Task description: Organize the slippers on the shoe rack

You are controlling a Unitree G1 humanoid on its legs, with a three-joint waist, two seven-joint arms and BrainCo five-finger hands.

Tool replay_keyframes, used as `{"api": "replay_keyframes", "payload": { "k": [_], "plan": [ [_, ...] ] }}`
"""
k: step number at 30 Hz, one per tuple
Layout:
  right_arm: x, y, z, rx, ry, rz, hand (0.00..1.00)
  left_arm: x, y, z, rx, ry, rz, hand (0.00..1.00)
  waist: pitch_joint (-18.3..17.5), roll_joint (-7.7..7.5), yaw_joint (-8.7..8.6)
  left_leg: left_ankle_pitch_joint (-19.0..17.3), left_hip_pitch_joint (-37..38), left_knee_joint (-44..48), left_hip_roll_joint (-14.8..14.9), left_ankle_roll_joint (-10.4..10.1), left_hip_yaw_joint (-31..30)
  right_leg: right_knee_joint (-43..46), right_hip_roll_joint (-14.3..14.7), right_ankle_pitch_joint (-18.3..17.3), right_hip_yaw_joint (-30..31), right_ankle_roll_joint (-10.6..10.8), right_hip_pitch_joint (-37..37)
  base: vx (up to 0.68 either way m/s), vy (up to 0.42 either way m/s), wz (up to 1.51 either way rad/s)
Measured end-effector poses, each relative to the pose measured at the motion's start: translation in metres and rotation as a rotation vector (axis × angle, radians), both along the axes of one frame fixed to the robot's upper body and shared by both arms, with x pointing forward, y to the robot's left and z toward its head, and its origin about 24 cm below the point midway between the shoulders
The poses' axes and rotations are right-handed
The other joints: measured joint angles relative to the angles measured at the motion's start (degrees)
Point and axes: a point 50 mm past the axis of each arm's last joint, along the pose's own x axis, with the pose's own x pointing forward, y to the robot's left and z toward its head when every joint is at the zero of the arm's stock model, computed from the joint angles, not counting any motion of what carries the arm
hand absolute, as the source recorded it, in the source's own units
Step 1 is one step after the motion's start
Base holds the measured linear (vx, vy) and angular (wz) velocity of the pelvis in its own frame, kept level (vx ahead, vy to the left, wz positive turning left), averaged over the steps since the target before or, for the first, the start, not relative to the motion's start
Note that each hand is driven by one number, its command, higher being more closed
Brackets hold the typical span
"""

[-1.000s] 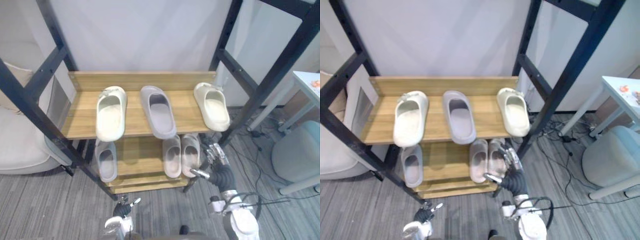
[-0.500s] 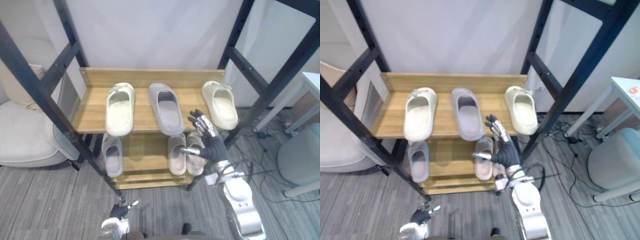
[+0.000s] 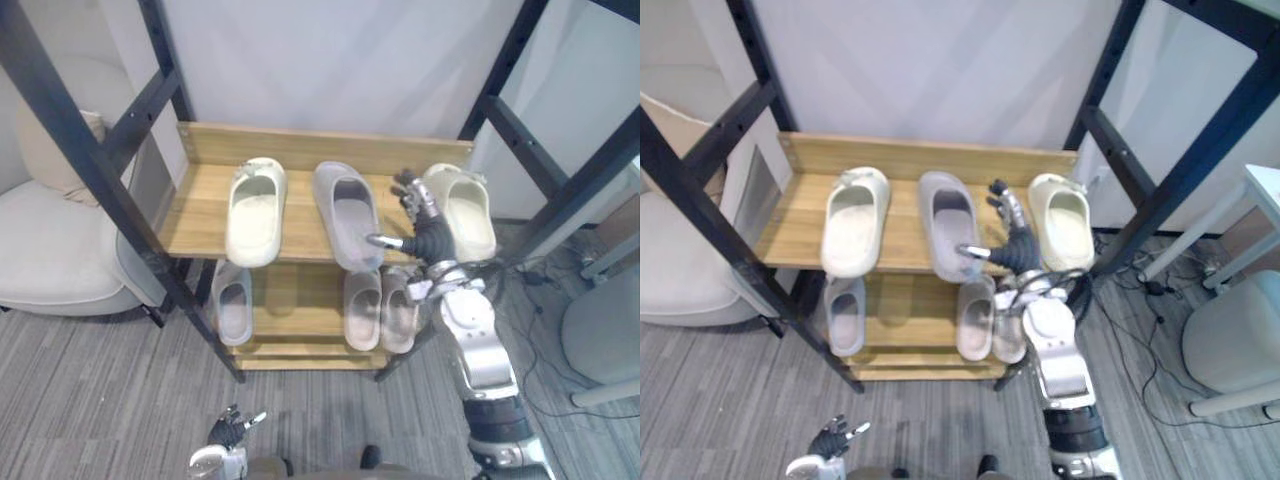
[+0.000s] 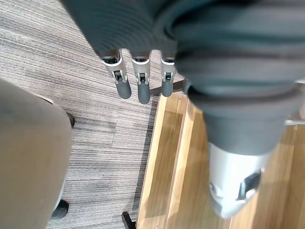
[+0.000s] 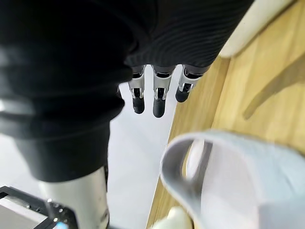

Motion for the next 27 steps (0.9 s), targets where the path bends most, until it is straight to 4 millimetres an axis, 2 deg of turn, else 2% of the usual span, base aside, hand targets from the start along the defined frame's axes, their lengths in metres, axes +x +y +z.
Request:
{"api": "replay_keyframes", "payload": {
  "k": [11, 16, 22, 27],
  "plan": [
    [0.015, -0.014, 0.014, 0.005, -0.036, -0.103, 0.00, 0.003, 0.000, 0.002, -0.015, -0.015, -0.004, 0.00, 1.0, -0.04, 0.27, 0.0, -0.6, 0.0, -0.1, 0.0, -0.5, -0.8, 0.0, 0.1, -0.5, 0.0, -0.1, 0.00, -0.002, 0.00],
    [0.036, -0.009, 0.015, 0.000, 0.016, -0.096, 0.00, 0.004, 0.000, 0.002, -0.021, -0.018, 0.004, 0.00, 1.4, -0.05, 0.65, 0.0, -0.6, 0.0, -0.1, 0.0, -1.2, -0.8, 0.1, 0.1, -0.7, -0.1, 0.0, 0.00, -0.008, 0.01],
    [0.046, -0.002, 0.031, -0.009, 0.003, -0.067, 0.00, 0.007, 0.000, 0.004, -0.026, -0.037, 0.012, 0.00, 2.9, -0.12, 1.16, -0.1, -1.0, 0.0, 0.1, 0.2, -1.2, -0.8, 0.1, 0.2, -0.6, -0.2, -0.3, 0.00, 0.000, 0.00],
    [0.057, 0.004, 0.034, -0.033, 0.034, -0.036, 0.00, 0.009, -0.001, 0.005, -0.034, -0.046, 0.024, 0.00, 3.0, -0.21, 1.95, -0.1, -1.6, 0.0, 0.2, 0.2, -1.2, -1.1, 0.2, 0.4, -0.6, -0.4, -0.8, 0.00, 0.000, 0.00]
  ]
}}
